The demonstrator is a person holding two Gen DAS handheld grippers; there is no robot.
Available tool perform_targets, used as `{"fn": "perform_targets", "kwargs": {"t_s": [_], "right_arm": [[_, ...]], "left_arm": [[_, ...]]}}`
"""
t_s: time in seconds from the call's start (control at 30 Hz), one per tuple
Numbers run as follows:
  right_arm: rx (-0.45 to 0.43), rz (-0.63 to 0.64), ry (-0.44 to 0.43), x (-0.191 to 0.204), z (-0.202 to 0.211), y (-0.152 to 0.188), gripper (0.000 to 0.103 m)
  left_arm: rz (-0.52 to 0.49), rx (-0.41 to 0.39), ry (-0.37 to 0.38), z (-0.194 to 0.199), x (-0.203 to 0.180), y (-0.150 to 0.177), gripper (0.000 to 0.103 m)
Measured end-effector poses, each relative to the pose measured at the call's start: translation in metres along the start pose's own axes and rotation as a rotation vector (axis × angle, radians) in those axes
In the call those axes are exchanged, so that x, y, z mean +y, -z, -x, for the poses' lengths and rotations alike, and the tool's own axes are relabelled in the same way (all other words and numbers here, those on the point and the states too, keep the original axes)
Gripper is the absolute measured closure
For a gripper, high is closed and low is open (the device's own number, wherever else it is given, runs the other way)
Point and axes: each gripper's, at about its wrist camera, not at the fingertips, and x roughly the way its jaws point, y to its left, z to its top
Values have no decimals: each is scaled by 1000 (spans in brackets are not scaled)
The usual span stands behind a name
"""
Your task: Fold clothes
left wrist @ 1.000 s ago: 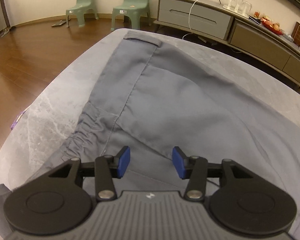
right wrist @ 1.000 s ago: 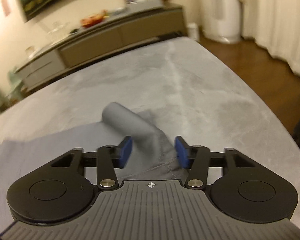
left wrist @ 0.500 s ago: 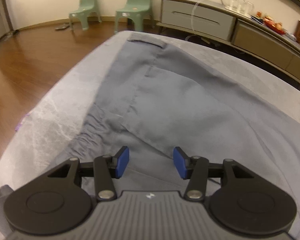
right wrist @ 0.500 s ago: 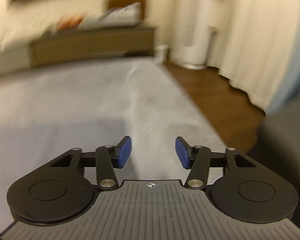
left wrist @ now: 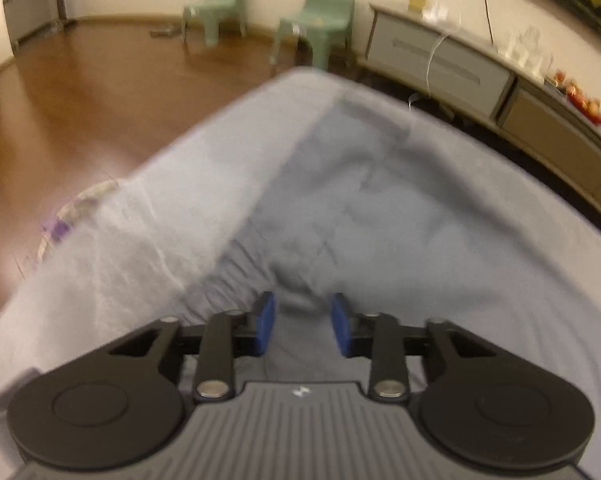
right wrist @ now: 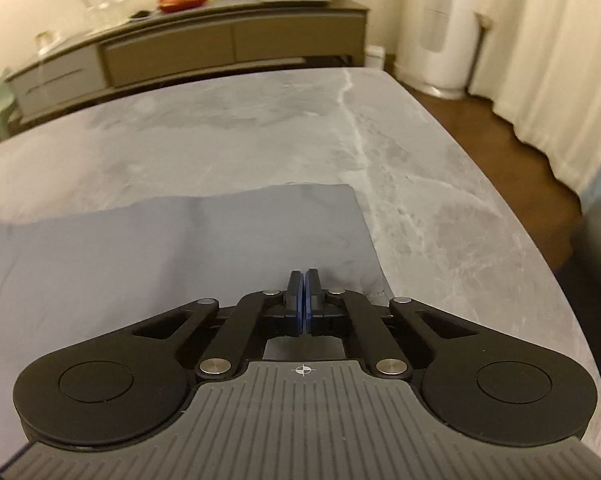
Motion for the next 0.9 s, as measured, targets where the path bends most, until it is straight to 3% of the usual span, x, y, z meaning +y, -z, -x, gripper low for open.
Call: {"fn": "perform_targets", "kwargs": {"t_s": [0.03, 0.07, 0.13, 0.23, 0.3, 0.37, 0.43, 0.53, 0.63, 0.7, 0.8, 0.9], "right_arm": [[-18, 0, 12, 6, 3, -3, 82], [-37, 0, 23, 11, 7, -5, 77], [-79, 12, -22, 28, 15, -12, 56], [-89, 44, -109, 58, 18, -14, 51], [-53, 67, -134, 69, 4, -12, 50], [-5, 88, -97, 69, -13, -7, 50], [-1, 66, -46, 56, -18, -5, 26], [12, 13, 11, 35, -20, -7, 25], [7, 2, 16, 32, -20, -5, 26], [-16, 0, 7, 40, -9, -8, 33], [-110, 41, -82, 65, 30, -10, 32], [-140, 99, -194, 95, 60, -1, 27]], "left_arm": [[-8, -31, 37, 8, -5, -5, 56], [-16, -62, 74, 16, -10, -10, 52], [-46, -68, 94, 6, -24, -22, 50], [-86, -43, 88, -26, -46, -41, 50], [-52, -1, 71, -58, -46, -46, 53], [-27, 30, 56, -82, -44, -50, 56], [-47, 29, 31, -88, -49, -56, 56], [-69, 49, -10, -87, -52, -60, 58], [-38, 13, 32, -38, -39, -38, 59], [-11, -17, 70, 0, -29, -21, 56], [5, -65, 106, 60, -7, 19, 52], [136, -91, 113, 85, 44, 58, 50]]}}
